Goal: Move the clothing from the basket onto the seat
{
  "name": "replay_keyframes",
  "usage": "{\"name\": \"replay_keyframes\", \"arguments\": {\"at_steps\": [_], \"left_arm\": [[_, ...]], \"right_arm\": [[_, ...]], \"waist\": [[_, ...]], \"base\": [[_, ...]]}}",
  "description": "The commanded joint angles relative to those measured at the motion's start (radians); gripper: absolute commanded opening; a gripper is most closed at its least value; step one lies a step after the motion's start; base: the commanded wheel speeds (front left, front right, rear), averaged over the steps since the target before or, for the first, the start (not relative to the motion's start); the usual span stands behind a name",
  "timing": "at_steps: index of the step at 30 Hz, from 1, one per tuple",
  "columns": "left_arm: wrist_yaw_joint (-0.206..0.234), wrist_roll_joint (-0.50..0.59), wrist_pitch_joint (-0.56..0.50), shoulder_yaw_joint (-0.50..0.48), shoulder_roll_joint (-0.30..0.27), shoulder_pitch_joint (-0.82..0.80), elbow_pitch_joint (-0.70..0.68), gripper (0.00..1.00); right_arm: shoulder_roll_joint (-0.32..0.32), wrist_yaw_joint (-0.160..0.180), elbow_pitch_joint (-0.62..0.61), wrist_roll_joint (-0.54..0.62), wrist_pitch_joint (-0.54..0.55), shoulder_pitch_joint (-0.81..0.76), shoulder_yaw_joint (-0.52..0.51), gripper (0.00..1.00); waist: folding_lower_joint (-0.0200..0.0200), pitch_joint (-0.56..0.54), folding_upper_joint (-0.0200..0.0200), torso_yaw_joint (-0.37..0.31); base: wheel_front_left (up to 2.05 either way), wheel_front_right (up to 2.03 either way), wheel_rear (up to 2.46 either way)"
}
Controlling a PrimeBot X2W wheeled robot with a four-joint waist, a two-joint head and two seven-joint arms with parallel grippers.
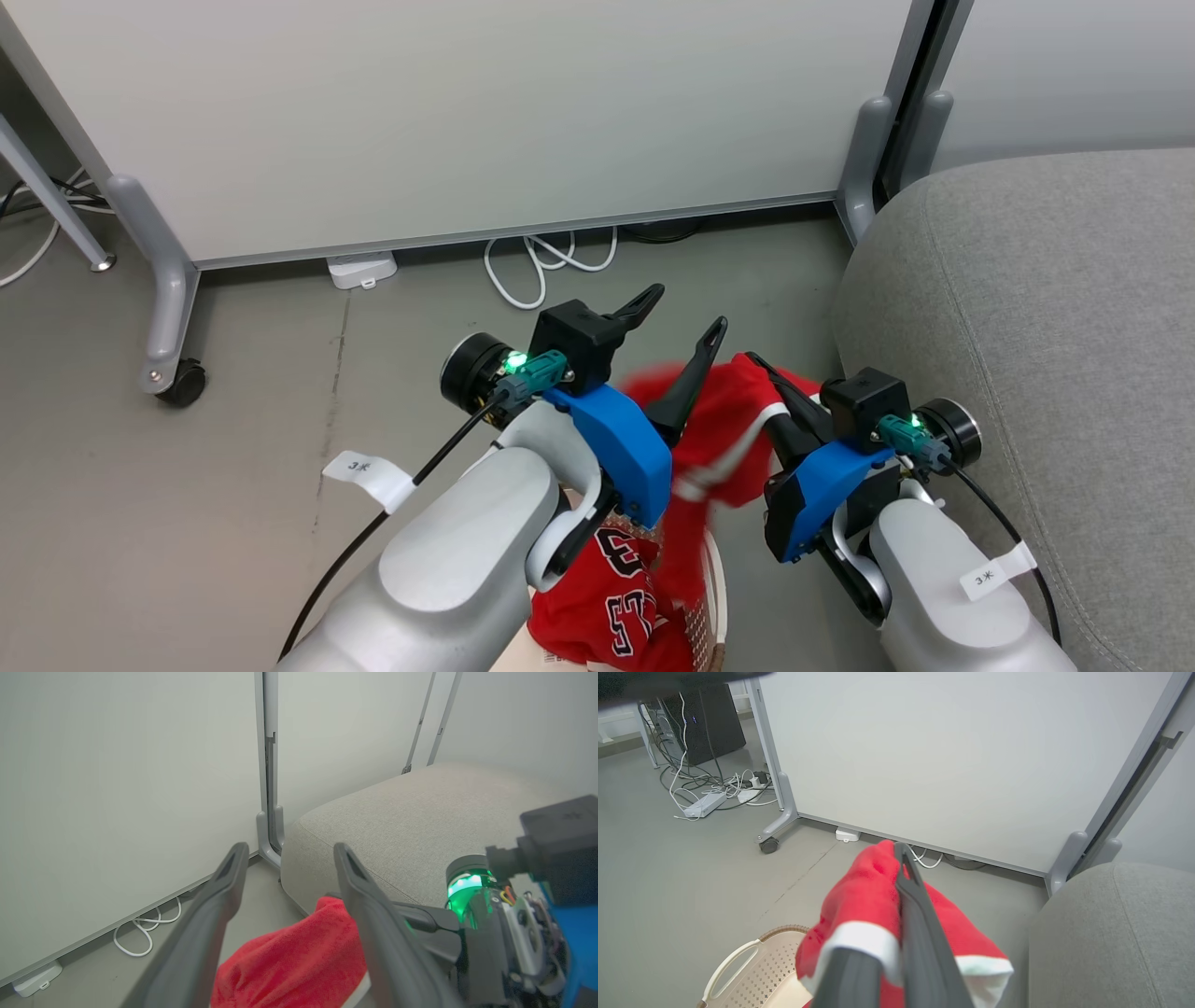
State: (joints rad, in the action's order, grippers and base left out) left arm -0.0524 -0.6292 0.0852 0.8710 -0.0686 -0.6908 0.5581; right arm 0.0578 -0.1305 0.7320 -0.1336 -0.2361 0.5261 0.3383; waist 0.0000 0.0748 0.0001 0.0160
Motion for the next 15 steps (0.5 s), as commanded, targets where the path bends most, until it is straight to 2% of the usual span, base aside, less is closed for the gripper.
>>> {"name": "replay_keyframes", "arguments": {"at_steps": [1, 6, 15], "left_arm": [[0.003, -0.003, 0.009, -0.003, -0.010, 0.009, -0.005, 1.00], [0.015, -0.014, 0.043, -0.018, -0.019, 0.031, -0.010, 1.00], [-0.001, -0.015, 0.156, -0.049, -0.069, 0.111, -0.023, 1.00]], "right_arm": [[0.003, 0.000, 0.002, -0.004, -0.006, 0.014, 0.001, 0.00], [0.007, 0.000, -0.003, -0.005, -0.009, 0.012, -0.001, 0.00], [0.008, 0.000, -0.030, -0.008, -0.013, -0.010, -0.003, 0.00]], "waist": [[0.0000, -0.001, -0.0001, -0.001], [0.0000, -0.004, -0.0001, -0.002], [0.0000, -0.009, -0.0001, -0.006]], "base": [[0.00, 0.00, 0.00], [0.00, 0.00, 0.00], [0.00, 0.00, 0.00]]}}
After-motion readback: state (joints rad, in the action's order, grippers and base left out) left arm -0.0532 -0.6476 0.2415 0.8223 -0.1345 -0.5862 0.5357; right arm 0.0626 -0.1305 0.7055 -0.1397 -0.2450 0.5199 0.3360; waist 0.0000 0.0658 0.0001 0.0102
